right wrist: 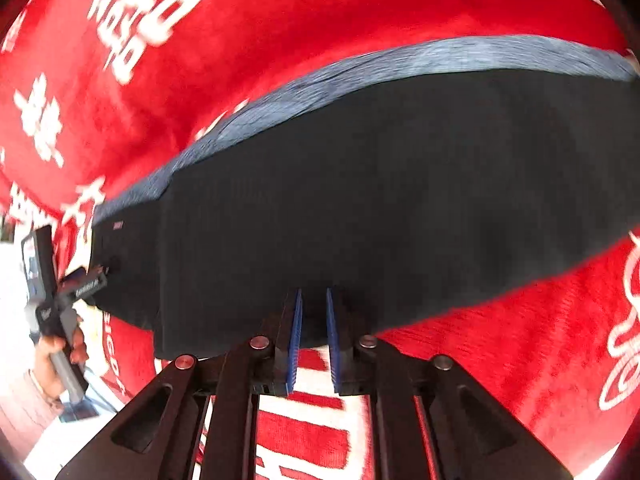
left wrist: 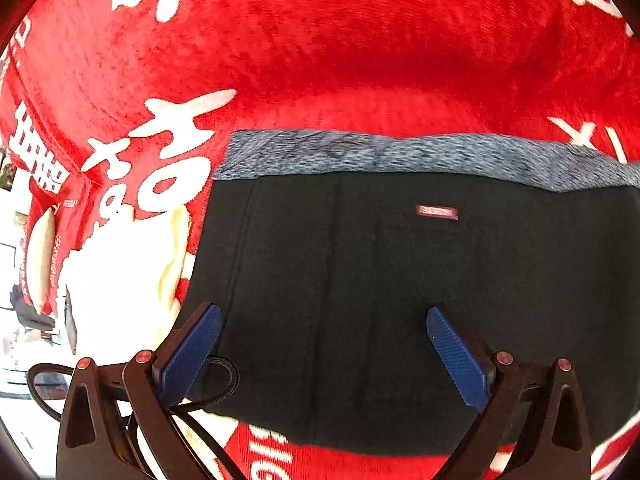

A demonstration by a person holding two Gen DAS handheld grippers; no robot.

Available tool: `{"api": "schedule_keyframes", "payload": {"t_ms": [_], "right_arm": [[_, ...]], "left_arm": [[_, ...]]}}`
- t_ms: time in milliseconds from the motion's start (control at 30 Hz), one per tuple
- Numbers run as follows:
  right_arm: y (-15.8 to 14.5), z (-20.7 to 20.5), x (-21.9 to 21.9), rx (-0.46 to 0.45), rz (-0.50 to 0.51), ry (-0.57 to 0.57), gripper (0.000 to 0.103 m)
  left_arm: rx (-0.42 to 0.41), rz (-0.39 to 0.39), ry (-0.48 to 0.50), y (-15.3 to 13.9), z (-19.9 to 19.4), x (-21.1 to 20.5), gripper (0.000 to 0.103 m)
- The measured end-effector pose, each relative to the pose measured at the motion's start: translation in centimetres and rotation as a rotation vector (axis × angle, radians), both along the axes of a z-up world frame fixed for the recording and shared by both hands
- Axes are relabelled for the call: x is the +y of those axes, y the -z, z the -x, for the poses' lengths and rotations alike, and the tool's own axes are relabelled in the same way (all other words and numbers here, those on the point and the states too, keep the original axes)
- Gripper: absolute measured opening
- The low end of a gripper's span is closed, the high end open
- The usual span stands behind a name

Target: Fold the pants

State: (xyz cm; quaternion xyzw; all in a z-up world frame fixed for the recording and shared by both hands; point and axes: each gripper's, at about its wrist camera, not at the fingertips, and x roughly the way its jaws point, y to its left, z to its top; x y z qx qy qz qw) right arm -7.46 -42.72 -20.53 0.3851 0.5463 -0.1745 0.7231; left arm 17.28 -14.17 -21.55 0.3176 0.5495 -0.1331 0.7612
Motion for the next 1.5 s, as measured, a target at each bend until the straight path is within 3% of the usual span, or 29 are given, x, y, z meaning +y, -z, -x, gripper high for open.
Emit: {"api": "schedule_keyframes", "payload": {"t_ms": [200, 233, 300, 500, 767, 967, 1167, 1300, 1500], "right_arm": [[-1.8, 3.4, -2.0, 0.001, -0.029, 0.132, 0.018], [-2.1, 3.8, -2.2, 0.004, -0.027, 0.139, 0.021], [-2.9, 5.0, -2.7, 0.019, 0.003, 0.165, 0.038], [-4.2, 9.6, -5.7, 0.054, 0.059, 0.283, 0.039], [-5.0, 17.7, -15.0, 0.08, 0.156, 0.555, 0.039], [-3.4, 21.5, -22.6, 0.047, 0.149, 0.74, 0.043], [-2.5, 20.8, -25.6, -0.008, 0.123, 0.72, 0.042], [-2.2, 21.0, -25.4, -0.009, 0.114, 0.713, 0.019], [-2.6, 22.0, -24.2, 0.011, 0.163, 0.641, 0.017]], "left_arm": [[0.04, 0.064, 0.155, -3.0, 5.5, -4.7, 0.103], [0.048, 0.073, 0.185, -3.2, 6.3, -5.6, 0.103], [0.065, 0.095, 0.253, -3.9, 9.2, -8.3, 0.103], [0.085, 0.141, 0.392, -4.5, 15.6, -16.7, 0.103], [0.121, 0.16, 0.406, -3.8, 20.6, -25.8, 0.103], [0.131, 0.137, 0.364, -2.0, 21.7, -29.2, 0.103], [0.133, 0.117, 0.369, -0.9, 23.5, -30.7, 0.103], [0.126, 0.098, 0.385, -0.4, 24.7, -31.5, 0.103], [0.131, 0.099, 0.4, -0.7, 25.5, -32.3, 0.103]]}}
